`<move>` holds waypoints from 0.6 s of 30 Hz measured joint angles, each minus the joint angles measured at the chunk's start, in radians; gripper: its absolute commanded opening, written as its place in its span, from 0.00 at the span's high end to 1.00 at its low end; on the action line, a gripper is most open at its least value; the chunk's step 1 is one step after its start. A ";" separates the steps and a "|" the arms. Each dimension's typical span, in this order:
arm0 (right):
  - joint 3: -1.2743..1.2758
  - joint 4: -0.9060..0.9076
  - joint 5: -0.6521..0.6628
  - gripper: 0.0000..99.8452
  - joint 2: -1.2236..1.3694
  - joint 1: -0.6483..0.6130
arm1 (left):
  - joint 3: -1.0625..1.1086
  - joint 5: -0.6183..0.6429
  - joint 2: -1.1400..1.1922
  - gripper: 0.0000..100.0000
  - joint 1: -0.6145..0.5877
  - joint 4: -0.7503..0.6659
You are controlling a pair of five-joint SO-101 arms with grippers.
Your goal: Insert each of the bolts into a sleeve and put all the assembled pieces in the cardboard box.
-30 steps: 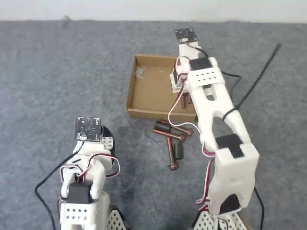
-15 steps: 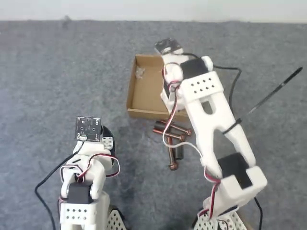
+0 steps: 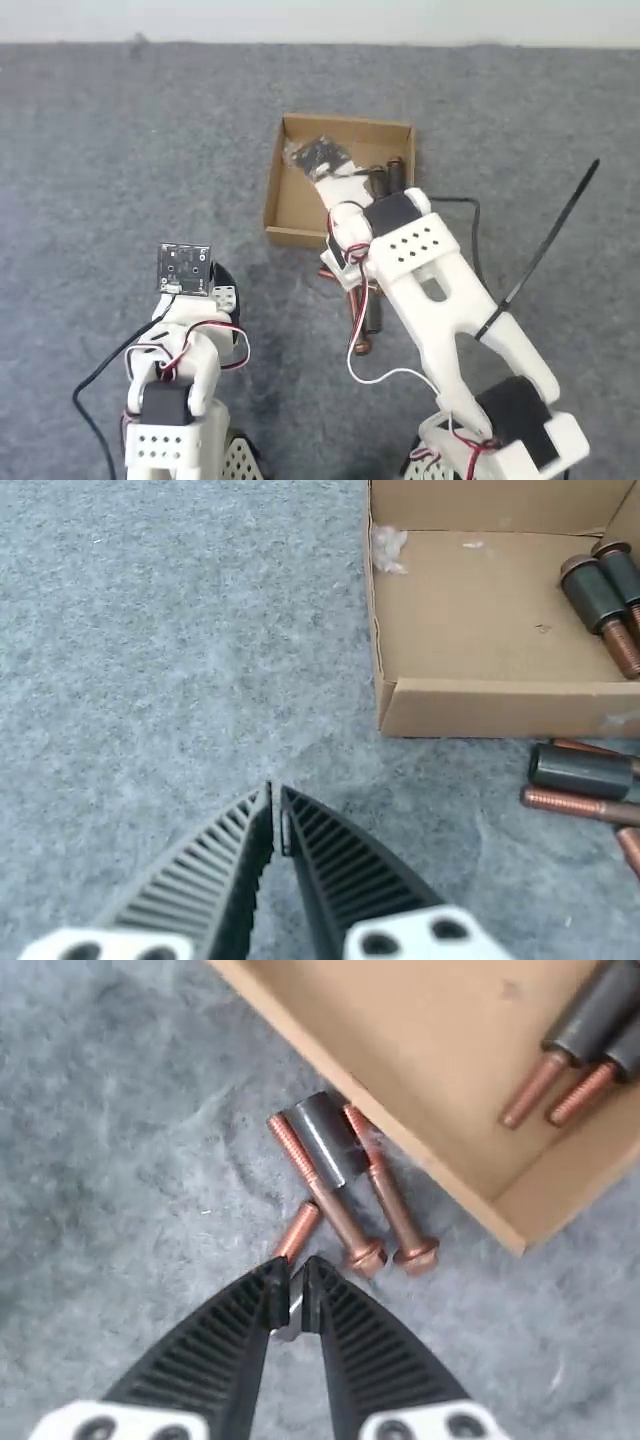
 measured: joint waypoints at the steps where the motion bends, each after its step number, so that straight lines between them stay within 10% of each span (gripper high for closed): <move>1: 0.003 -0.014 0.023 0.99 0.000 0.000 | 0.000 0.000 0.000 0.99 0.000 0.000; 18: 0.006 -0.180 0.233 0.88 0.221 0.002 | 0.000 -0.002 0.000 0.99 0.000 0.000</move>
